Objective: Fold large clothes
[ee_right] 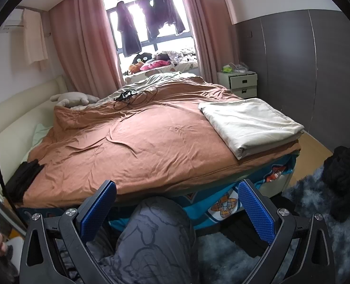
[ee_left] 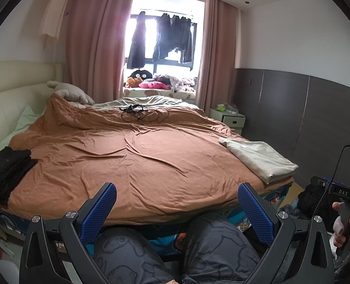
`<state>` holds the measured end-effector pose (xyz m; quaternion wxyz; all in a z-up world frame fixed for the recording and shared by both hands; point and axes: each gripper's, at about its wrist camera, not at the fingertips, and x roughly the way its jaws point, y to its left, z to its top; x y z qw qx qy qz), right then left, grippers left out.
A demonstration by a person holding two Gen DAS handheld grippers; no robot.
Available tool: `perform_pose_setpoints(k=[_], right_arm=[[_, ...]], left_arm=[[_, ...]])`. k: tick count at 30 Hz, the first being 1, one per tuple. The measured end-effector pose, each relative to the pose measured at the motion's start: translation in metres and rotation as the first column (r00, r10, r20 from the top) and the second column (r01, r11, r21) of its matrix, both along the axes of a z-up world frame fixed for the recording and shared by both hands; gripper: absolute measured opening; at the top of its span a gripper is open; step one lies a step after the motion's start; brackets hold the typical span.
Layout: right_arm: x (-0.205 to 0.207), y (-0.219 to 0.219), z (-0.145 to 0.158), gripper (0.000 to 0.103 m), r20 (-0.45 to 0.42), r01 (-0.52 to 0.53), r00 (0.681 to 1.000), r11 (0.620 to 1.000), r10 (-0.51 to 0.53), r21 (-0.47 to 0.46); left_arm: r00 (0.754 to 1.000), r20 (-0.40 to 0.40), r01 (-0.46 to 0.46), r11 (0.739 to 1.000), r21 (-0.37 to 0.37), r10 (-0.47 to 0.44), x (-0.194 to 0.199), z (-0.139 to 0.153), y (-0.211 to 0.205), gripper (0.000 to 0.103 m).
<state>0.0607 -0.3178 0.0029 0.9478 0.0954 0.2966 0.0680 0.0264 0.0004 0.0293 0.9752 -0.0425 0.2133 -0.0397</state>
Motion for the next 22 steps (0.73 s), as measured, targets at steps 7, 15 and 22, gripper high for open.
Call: perform_pose_setpoints(k=[7, 15, 22], right_arm=[[-0.0004, 0.0004, -0.0002, 0.103, 0.000, 0.001, 1.000, 1.000, -0.001, -0.001], [0.0005, -0.0002, -0.0008, 0.103, -0.002, 0.003, 1.000, 1.000, -0.003, -0.004], [0.0007, -0.0004, -0.0006, 0.103, -0.001, 0.002, 1.000, 1.000, -0.002, -0.005]], left_arm=[[1.000, -0.004, -0.001, 1.000, -0.003, 0.001, -0.0009, -0.0009, 0.0009, 0.102], [1.000, -0.006, -0.004, 1.000, 0.002, 0.004, -0.0003, -0.0021, 0.0007, 0.102], [1.000, 0.003, -0.002, 1.000, 0.009, 0.002, -0.0042, -0.0027, -0.0016, 0.102]])
